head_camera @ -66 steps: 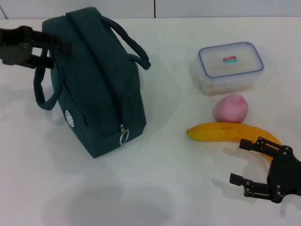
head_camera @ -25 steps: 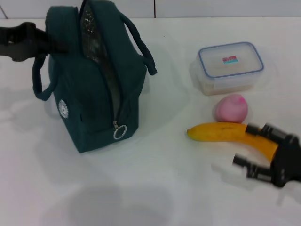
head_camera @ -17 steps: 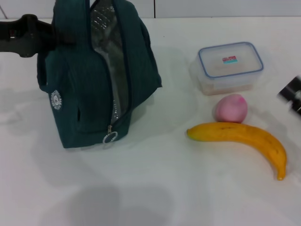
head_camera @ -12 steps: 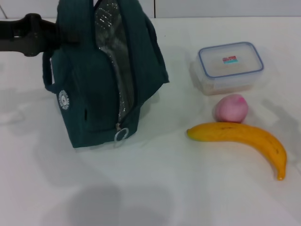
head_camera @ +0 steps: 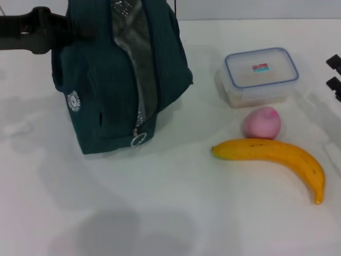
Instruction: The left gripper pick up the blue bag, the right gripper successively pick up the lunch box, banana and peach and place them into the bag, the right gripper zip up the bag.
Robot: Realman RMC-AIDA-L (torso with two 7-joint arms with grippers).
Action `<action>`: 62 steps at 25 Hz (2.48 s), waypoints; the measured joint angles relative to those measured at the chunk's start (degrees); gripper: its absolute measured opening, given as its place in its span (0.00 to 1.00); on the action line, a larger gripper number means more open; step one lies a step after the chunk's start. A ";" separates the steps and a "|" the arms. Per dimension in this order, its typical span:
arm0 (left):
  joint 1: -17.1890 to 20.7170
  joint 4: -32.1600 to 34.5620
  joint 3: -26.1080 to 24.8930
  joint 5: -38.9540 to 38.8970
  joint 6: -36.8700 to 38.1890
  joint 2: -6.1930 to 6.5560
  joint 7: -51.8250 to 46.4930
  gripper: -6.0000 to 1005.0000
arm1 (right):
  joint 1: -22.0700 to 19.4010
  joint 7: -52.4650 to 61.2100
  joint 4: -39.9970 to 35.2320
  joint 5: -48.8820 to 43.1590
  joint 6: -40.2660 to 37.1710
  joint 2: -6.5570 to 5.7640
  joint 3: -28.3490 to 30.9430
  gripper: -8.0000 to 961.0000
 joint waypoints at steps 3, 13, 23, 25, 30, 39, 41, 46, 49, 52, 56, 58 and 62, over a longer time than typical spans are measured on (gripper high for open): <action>0.18 0.00 0.00 -0.67 -0.06 -0.04 0.57 0.04 | 1.56 2.24 0.37 0.90 5.18 0.25 0.03 0.84; 0.24 -1.38 0.03 -1.06 -0.35 -0.39 2.60 0.04 | 8.30 6.07 1.92 1.62 17.18 0.37 0.09 0.84; 0.01 -1.57 0.58 -1.06 -0.27 -1.25 3.43 0.04 | 13.53 6.76 3.16 1.38 22.24 0.35 -0.38 0.83; -0.06 -1.58 0.63 -1.06 -0.16 -1.33 3.49 0.04 | 14.79 6.77 3.51 1.07 23.48 0.35 -0.57 0.83; -0.17 -1.58 0.63 -1.05 -0.11 -1.43 3.83 0.04 | 16.58 6.79 4.11 0.37 25.20 0.35 -0.71 0.83; -0.31 -2.13 0.61 -1.03 -0.12 -1.54 4.41 0.04 | 17.50 6.76 3.82 0.29 24.21 0.35 -0.70 0.83; -0.20 -2.13 0.61 -0.95 -0.02 -1.53 4.41 0.04 | 17.43 6.53 3.68 0.29 23.12 0.35 -0.70 0.83; 0.04 -2.12 0.61 -0.86 0.18 -1.43 4.41 0.04 | 16.88 6.17 3.07 0.28 21.31 0.35 -0.73 0.83; 0.06 -2.11 0.61 -0.86 0.56 -1.41 4.41 0.04 | 16.09 5.85 2.28 0.21 20.54 0.35 -1.40 0.79; 0.06 -2.11 0.61 -0.82 0.75 -1.40 4.56 0.04 | 15.60 5.00 1.43 -0.09 20.24 0.35 -2.34 0.66; 0.06 -2.11 0.64 -0.77 0.89 -1.40 4.83 0.04 | 15.70 4.57 1.23 -0.54 20.15 0.35 -2.91 0.48; 0.06 -2.11 0.67 -0.76 1.01 -1.41 5.06 0.04 | 15.80 4.07 1.22 -0.60 20.13 0.35 -2.93 0.38; 0.06 -2.11 0.70 -0.59 1.42 -1.47 5.80 0.04 | 15.90 2.93 1.22 -0.70 20.28 0.35 -2.95 0.18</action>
